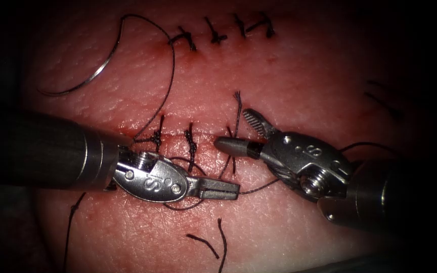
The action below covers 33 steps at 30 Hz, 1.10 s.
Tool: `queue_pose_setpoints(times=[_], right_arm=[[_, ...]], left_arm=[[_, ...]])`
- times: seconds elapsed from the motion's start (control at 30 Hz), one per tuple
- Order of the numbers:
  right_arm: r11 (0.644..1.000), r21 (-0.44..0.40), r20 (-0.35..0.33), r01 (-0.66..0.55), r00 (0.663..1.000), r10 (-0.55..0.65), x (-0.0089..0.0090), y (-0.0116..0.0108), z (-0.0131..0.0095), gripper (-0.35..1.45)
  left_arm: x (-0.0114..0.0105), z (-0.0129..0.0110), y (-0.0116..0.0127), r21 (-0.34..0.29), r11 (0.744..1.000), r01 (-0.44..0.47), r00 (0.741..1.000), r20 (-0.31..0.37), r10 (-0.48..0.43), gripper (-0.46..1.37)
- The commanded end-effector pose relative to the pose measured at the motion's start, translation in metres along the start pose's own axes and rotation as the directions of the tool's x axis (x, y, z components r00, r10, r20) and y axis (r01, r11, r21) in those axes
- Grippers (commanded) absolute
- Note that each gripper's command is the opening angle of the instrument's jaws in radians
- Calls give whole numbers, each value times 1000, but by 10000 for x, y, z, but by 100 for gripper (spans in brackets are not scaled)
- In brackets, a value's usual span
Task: Wound Closure
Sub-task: Wrap suture counter-clockwise around right needle driver
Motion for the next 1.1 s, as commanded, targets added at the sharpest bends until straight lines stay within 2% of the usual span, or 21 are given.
queue_pose_setpoints(times=[0.03, 0.33, 0.5, 0.7, 0.9, 1.1], right_arm=[[1000, 4, 1, -1, 1000, 0, 0, 0, 0, 93], [1000, 5, 10, -4, 1000, 4, 8, -1, -5, 93], [998, 60, 17, -15, 1000, 14, 19, -6, -12, 80], [990, 138, 3, -14, 1000, 13, 24, -32, -27, 76], [974, 228, -21, 5, 1000, 0, 22, -69, -55, 75], [962, 273, -35, 25, 999, -16, 13, -89, -75, 70]], left_arm=[[0, 0, 0, -3, 1000, 0, 1000, 0, 0, -35], [-2, 2, -1, 0, 1000, 5, 1000, 3, -5, -35], [-7, 4, -5, 10, 1000, 5, 1000, 10, -5, -35], [-17, 6, -15, 27, 1000, 12, 1000, 23, -12, -35], [-26, 2, -39, 75, 997, 28, 998, 62, -32, -35], [-20, -7, -63, 126, 990, 63, 993, 95, -75, -35]])
